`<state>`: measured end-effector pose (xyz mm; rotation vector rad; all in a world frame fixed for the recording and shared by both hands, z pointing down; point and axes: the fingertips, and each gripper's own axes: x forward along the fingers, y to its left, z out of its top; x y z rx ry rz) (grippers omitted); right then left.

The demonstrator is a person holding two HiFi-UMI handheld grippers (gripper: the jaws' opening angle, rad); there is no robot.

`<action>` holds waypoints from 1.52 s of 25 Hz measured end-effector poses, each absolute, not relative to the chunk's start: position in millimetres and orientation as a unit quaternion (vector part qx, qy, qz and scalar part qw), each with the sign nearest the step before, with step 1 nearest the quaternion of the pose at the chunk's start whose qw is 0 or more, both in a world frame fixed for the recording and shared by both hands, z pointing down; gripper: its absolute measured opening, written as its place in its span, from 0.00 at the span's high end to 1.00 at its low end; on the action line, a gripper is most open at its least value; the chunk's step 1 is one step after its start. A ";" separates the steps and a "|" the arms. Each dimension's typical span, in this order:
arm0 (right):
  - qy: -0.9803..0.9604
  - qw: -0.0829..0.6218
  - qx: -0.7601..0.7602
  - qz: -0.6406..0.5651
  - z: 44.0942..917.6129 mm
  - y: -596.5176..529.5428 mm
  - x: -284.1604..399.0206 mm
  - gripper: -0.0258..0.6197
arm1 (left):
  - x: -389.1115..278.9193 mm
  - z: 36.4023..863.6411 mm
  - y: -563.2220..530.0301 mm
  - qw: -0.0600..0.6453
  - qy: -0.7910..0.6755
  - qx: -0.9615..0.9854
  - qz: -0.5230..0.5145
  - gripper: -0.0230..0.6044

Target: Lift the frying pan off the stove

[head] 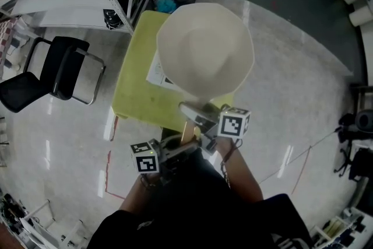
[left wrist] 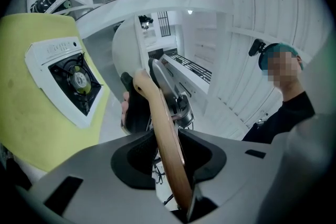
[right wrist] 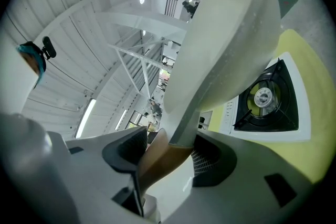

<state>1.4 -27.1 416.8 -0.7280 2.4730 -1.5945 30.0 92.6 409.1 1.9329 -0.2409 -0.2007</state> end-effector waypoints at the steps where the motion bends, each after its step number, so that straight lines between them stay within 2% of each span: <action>1: 0.814 0.057 -0.241 -0.526 415.7 -26.0 2.6 0.56 | 30.4 406.9 93.3 0.556 -0.101 0.820 -0.086 0.71; 38: 0.827 0.060 -0.233 -0.509 389.7 -19.5 -2.4 0.54 | 29.3 386.4 100.8 0.542 -0.097 0.830 -0.087 0.70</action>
